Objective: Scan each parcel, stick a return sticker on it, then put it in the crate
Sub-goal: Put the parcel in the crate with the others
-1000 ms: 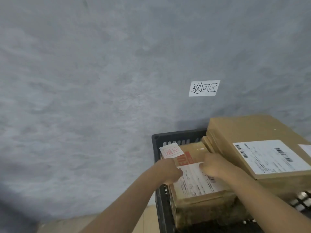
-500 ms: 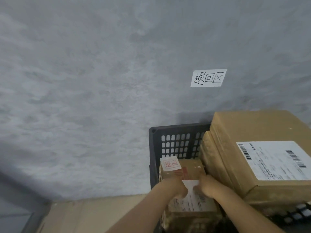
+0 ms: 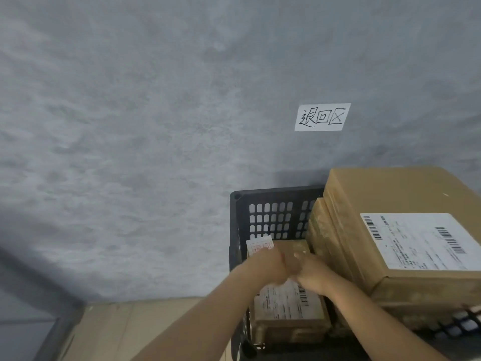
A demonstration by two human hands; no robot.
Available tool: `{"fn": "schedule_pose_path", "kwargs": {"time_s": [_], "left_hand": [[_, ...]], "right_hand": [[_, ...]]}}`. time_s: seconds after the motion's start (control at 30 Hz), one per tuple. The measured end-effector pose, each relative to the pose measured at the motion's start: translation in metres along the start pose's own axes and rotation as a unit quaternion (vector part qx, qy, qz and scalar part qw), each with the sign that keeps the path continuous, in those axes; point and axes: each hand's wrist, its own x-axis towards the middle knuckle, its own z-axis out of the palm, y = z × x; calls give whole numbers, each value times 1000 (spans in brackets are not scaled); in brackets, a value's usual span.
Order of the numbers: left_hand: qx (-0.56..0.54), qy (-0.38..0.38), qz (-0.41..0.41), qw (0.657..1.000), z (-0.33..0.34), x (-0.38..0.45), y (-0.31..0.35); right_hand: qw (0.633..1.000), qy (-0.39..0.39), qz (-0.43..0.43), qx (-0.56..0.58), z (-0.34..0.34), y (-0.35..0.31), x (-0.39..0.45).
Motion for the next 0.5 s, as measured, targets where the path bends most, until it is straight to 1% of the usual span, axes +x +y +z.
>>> {"fn": "schedule_pose_path", "kwargs": {"time_s": [0.1, 0.17, 0.33, 0.43, 0.5], "left_hand": [[35, 103, 28, 994, -29, -8, -4], [75, 154, 58, 983, -47, -18, -5], [177, 213, 143, 950, -72, -51, 7], [203, 222, 210, 930, -73, -79, 24], [209, 237, 269, 910, -66, -103, 36]], "right_hand": [[998, 59, -19, 7, -12, -11, -18], [994, 106, -30, -4, -19, -19, -34], [976, 201, -79, -34, -35, -42, -95], [957, 278, -72, -48, -35, -51, -143], [942, 328, -40, -55, -28, -53, -179]]}}
